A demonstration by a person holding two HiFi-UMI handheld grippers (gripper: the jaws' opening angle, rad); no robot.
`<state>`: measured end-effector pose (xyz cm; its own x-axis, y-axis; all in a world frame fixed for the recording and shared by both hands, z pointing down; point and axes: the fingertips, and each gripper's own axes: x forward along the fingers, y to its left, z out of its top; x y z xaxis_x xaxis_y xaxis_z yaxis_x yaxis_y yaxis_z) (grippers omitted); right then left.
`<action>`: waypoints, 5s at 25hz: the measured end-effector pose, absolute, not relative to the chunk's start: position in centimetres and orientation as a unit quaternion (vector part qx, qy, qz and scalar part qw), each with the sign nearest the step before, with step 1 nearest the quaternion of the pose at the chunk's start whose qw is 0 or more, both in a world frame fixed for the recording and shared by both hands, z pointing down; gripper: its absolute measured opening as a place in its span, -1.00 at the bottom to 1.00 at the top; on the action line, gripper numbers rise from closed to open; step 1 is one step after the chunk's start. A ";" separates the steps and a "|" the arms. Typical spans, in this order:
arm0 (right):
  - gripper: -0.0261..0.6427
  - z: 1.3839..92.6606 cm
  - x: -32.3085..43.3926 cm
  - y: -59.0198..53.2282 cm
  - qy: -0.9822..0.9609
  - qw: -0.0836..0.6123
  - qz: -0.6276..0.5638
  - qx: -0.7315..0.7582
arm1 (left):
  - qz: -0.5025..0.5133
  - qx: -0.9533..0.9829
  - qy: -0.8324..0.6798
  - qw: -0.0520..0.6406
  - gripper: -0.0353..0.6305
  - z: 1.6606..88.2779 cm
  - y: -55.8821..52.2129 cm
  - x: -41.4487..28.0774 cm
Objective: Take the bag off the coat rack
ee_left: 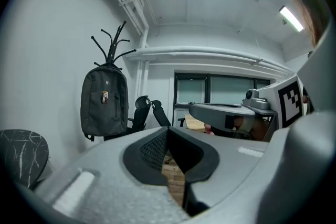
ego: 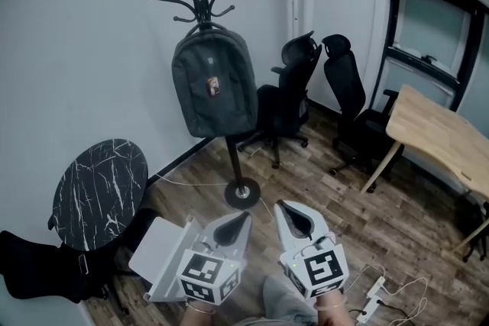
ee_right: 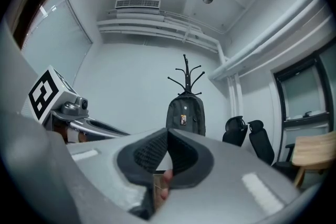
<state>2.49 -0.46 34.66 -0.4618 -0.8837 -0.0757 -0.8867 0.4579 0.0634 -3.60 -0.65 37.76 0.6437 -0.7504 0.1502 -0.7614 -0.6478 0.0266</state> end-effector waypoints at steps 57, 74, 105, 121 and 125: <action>-0.82 32.3 2.8 -36.9 0.872 -0.037 0.052 -0.485 | 0.004 0.817 -0.577 0.004 -0.83 30.9 -35.5 -16.9; -0.55 28.9 1.5 -45.3 0.845 -0.042 0.101 -0.524 | 0.000 0.808 -0.589 -0.005 -0.42 28.5 -44.0 -22.9; -0.22 30.7 0.6 -55.0 0.831 -0.042 0.079 -0.548 | 0.039 0.833 -0.551 0.040 -0.31 32.8 -53.9 -23.7; -0.61 30.0 0.6 -52.9 0.805 -0.048 0.122 -0.579 | 0.037 0.824 -0.566 0.001 -0.65 31.7 -52.4 -22.8; -0.61 29.3 0.7 -52.0 0.802 -0.032 0.140 -0.579 | 0.037 0.822 -0.568 -0.008 -0.66 31.2 -51.5 -22.5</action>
